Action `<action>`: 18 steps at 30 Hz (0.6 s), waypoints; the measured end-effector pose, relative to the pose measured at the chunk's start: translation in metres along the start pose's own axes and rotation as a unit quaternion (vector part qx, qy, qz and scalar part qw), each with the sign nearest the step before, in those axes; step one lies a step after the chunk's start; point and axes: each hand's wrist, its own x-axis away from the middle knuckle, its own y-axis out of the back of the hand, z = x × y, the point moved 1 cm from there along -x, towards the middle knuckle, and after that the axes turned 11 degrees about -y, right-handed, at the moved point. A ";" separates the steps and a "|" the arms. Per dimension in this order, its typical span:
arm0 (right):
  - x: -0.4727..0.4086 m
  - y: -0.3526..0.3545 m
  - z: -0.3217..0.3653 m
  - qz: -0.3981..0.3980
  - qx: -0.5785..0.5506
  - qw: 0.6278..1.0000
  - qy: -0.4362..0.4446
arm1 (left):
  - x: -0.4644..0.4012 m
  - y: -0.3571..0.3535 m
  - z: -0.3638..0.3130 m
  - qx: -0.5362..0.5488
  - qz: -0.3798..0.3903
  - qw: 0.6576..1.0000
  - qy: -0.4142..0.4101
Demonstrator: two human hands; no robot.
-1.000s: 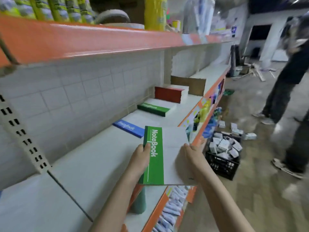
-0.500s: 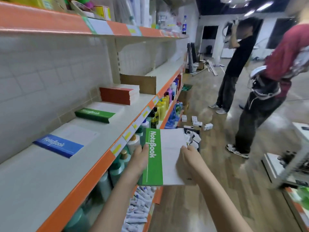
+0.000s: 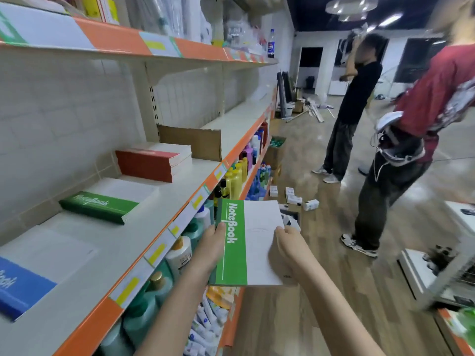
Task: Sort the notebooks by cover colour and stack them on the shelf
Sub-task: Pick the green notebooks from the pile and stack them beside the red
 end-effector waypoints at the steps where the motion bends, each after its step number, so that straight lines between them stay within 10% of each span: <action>1: -0.012 -0.001 0.009 0.003 0.006 1.000 0.008 | -0.013 0.001 -0.003 -0.001 -0.009 1.000 -0.002; 18: -0.095 -0.127 0.164 0.176 0.049 0.965 0.190 | -0.107 0.123 -0.002 -0.005 -0.270 0.962 0.034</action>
